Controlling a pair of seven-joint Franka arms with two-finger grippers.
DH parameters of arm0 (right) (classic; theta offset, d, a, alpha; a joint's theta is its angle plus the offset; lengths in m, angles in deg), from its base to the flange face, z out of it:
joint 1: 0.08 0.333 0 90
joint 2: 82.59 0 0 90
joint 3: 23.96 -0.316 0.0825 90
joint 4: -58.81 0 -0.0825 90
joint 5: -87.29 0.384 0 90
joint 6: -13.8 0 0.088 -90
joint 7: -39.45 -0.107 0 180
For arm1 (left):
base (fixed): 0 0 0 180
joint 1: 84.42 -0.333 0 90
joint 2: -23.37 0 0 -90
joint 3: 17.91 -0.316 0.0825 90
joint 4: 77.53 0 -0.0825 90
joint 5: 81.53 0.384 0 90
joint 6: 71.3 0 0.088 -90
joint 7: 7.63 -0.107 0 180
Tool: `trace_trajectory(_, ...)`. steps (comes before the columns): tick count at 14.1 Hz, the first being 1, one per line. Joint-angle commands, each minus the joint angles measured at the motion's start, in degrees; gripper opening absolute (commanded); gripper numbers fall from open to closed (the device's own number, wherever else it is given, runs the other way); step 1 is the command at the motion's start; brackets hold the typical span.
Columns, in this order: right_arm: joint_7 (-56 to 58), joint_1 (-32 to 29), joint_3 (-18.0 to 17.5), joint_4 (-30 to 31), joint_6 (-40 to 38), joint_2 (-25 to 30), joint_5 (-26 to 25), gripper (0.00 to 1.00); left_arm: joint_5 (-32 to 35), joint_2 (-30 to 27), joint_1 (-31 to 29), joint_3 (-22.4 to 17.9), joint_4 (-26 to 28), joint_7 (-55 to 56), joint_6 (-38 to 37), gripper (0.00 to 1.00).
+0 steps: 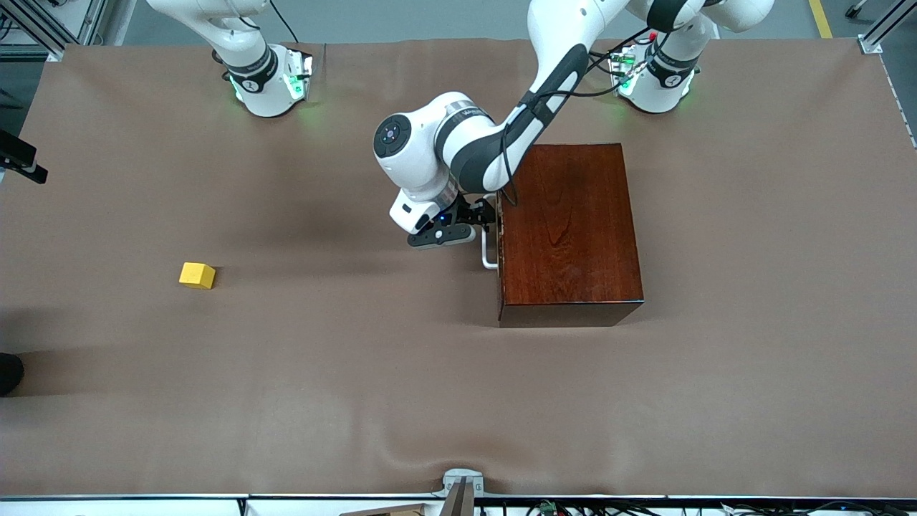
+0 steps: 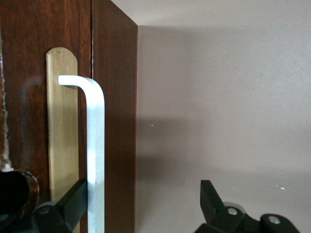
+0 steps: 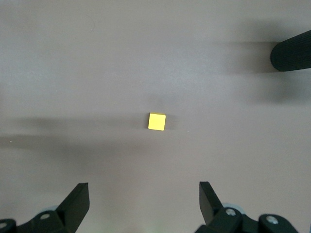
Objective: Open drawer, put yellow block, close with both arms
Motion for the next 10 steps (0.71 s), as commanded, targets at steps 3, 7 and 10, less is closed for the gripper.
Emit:
trace_trajectory(3, 0.18, -1.06, -0.51, -1.03, -0.80, -0.38, 0.74, 1.00, -0.53, 2.08, 0.96, 0.29, -1.99, 4.20, 4.43, 1.00)
trace_trajectory(7, 0.18, -1.06, -0.51, -1.03, -0.89, -0.38, 0.82, 1.00, -2.29, 2.79, 1.67, 0.29, -2.26, 5.88, 7.59, 1.00)
trace_trajectory(10, 0.18, -1.06, -0.51, -1.03, -0.80, -0.47, 0.82, 1.00, -3.09, 3.58, 1.75, 0.55, -2.78, 7.90, 11.37, 1.00)
